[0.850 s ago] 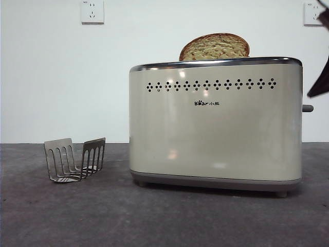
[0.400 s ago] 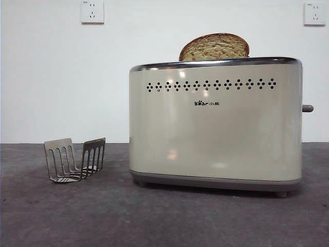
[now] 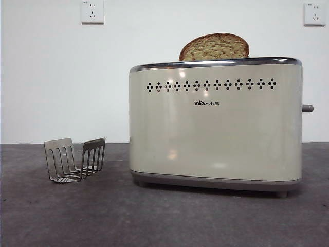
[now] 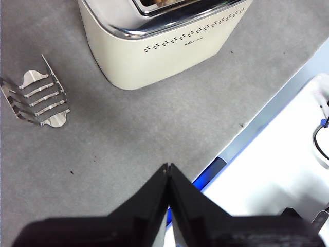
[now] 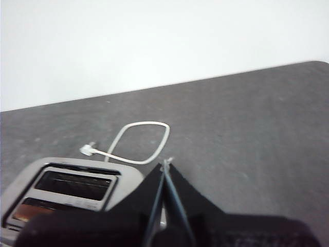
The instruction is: Pick up a slice of bread from the rack,put the bread on the toaster,press the button
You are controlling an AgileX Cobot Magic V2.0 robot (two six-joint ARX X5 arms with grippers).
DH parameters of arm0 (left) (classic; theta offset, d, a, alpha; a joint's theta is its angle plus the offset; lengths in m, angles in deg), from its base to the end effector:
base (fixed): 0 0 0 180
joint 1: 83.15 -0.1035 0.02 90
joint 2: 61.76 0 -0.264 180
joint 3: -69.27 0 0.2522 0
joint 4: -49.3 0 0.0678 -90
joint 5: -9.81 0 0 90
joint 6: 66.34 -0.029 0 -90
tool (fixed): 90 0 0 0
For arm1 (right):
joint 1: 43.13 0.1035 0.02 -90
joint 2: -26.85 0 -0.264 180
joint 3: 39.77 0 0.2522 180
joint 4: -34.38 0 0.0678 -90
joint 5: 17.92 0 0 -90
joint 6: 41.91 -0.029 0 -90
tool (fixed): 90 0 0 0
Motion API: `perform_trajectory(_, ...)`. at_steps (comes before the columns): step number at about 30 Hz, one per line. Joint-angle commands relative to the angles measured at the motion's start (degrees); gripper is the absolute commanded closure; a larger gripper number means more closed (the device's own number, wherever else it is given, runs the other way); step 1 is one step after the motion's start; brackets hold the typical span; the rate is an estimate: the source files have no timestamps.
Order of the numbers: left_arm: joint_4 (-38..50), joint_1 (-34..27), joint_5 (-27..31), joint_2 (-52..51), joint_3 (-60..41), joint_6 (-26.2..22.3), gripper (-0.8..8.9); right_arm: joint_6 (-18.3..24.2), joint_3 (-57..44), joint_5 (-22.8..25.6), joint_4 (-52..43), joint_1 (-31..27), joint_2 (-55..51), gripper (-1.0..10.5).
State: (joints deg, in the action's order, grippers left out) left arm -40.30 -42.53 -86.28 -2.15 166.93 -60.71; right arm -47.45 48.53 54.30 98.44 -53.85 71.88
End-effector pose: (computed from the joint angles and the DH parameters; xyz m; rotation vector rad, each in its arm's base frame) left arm 0.1082 -0.0968 0.4110 0.1872 0.9165 -0.7127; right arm 0.1061 -0.0111 0.4293 0.1849 0.3578 0.1048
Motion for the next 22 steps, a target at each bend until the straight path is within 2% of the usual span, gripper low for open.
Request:
perform_trajectory(1, 0.1, -0.1, 0.1, 1.1, -0.3, -0.3, 8.16, 0.2, 1.7, 1.1, 2.6, 0.2, 1.3, 9.5)
perform_trajectory(8, 0.3, -2.9, 0.1, 2.1, -0.4, -0.3, 8.16, 0.2, 3.6, 1.2, 9.9, 0.2, 5.7, 9.5)
perform_trajectory(11, 0.8, -6.7, 0.1, 1.3, -1.6, -0.3, 8.16, 0.2, 3.6, 1.2, 12.9, 0.2, 8.3, 9.5)
perform_trajectory(14, 6.0, -11.1, -0.6, -2.0, -7.0, -0.3, 8.16, 0.2, 3.6, 1.2, 15.6, 0.2, 11.2, 9.5)
perform_trajectory(17, 18.3, -15.8, -1.4, -9.4, -16.8, -1.3, 8.16, 0.2, 3.6, 2.2, 17.4, 0.2, 14.2, 9.5)
perform_trajectory(19, 35.4, -21.3, -1.2, -18.9, -29.4, -3.2, 8.16, 0.2, 3.6, 3.8, 17.2, 0.2, 17.2, 9.5)
perform_trajectory(22, 54.9, -29.4, 1.3, -31.1, -46.7, -12.3, 8.16, 0.2, 3.6, 4.8, 17.1, 0.2, 21.7, 9.5)
